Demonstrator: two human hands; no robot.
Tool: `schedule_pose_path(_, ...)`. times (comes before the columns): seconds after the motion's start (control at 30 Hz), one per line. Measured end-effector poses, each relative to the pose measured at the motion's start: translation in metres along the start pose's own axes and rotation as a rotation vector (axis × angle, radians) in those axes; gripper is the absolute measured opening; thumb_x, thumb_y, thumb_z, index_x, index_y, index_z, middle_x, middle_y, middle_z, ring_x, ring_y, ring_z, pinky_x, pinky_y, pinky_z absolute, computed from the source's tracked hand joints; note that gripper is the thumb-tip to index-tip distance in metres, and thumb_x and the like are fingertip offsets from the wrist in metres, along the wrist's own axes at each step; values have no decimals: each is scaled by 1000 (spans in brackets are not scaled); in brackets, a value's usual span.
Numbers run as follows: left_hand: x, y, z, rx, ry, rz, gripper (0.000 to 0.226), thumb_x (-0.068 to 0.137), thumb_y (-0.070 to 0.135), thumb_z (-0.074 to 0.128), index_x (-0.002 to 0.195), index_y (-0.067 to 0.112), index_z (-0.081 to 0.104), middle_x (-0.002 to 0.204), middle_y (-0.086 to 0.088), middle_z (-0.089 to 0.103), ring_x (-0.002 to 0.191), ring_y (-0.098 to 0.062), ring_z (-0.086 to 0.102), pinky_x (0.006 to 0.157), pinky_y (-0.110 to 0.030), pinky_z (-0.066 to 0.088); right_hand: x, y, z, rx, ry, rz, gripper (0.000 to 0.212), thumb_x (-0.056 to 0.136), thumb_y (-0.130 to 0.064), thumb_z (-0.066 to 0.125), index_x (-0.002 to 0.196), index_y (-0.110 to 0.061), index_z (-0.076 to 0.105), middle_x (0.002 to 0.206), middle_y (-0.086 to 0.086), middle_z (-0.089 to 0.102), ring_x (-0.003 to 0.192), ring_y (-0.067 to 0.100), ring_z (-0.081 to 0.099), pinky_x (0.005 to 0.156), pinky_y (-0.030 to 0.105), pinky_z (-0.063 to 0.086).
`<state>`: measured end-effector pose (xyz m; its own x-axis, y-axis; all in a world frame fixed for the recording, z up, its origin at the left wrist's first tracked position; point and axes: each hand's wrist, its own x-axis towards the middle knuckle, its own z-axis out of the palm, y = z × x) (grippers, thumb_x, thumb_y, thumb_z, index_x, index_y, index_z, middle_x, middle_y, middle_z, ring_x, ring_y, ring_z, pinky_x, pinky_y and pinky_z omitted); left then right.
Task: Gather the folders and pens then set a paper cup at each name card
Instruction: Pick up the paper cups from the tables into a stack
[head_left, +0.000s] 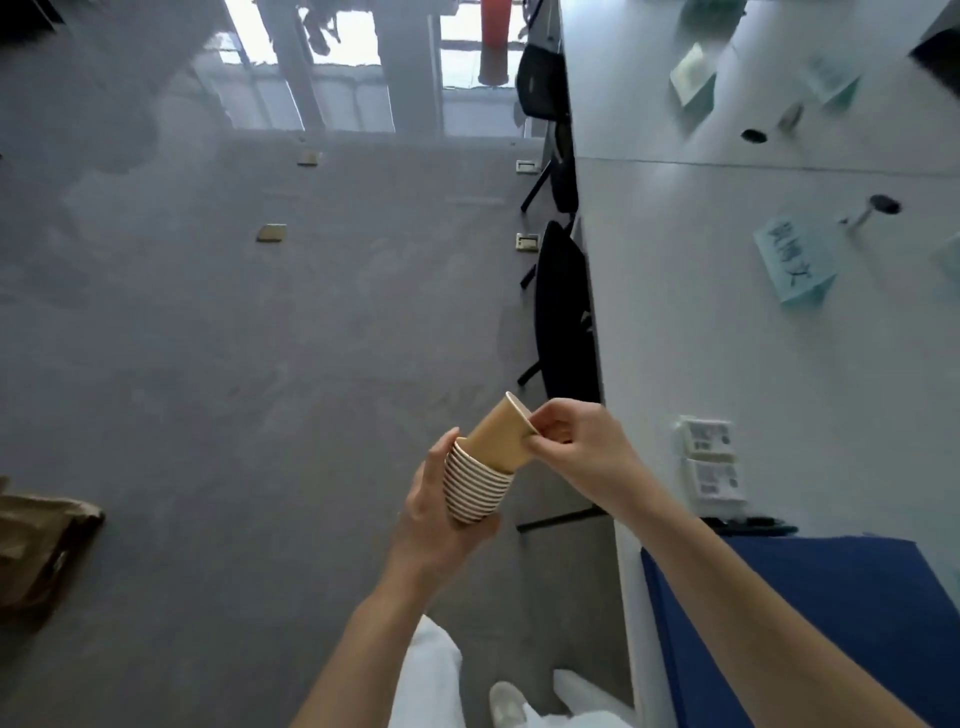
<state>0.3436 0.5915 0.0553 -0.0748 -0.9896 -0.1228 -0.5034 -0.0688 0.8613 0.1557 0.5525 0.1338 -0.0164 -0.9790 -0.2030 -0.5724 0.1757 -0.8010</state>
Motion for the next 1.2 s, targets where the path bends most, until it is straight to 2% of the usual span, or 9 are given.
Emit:
schedule_pose_path(0.27,149,-3,-59,107,-171,135,98,61,30,80,143,44,27,126,13,50,105,-9,55,84,-31,50,106,-38,12,59,284,151,10,82,-13,65,88,-19,69,77,-11,69,73,-6,63,63,5,47)
schedule_pose_path(0.33,184,1,-62,124,-212,170,98,63,28,81,144,43,28,125,13,50,104,-8,54,83,-31,50,124,-41,9,92,352,187,11,82,-12,65,87,-21,68,75,-15,67,72,-8,62,62,3,45)
schedule_pose_path(0.47,243,13,-53,134,-296,196,100,64,29,84,146,41,27,125,12,49,106,-8,52,87,-28,47,153,-36,-8,143,470,249,10,84,-14,66,91,-21,67,78,-12,68,76,-3,64,65,6,46)
schedule_pose_path(0.67,327,38,-10,162,-417,244,100,64,37,86,144,43,26,120,10,53,105,-11,56,89,-33,50,208,10,-61,228,666,376,14,84,-11,67,97,-14,69,83,-4,69,81,13,67,76,23,51)
schedule_pose_path(0.8,376,62,19,183,-431,246,99,64,35,84,143,46,25,122,11,52,108,-11,55,91,-34,50,251,56,-94,-24,706,476,10,84,-10,62,93,-9,67,82,5,68,76,22,60,70,24,41)
schedule_pose_path(0.9,411,86,37,201,-457,254,99,65,36,85,143,47,25,124,13,52,110,-9,54,93,-34,49,284,94,-115,-163,676,556,9,83,-10,58,91,-10,63,87,11,69,82,32,63,67,30,45)
schedule_pose_path(0.97,432,98,48,211,-485,260,99,64,37,84,142,49,24,126,14,52,111,-9,53,93,-36,49,304,116,-128,-280,650,592,10,83,-9,54,91,-9,61,89,13,66,86,35,60,63,31,42)
schedule_pose_path(1.07,458,110,64,216,-508,263,98,63,38,83,141,51,25,126,13,53,113,-10,53,94,-39,49,325,140,-138,-459,595,608,10,82,-7,53,88,-7,61,91,13,65,90,37,56,67,35,42)
schedule_pose_path(1.2,480,116,79,238,-531,256,99,64,37,83,142,52,23,126,13,52,113,-9,53,95,-38,49,341,159,-139,-593,505,622,8,73,0,60,78,-7,62,78,12,65,83,38,60,64,36,45)
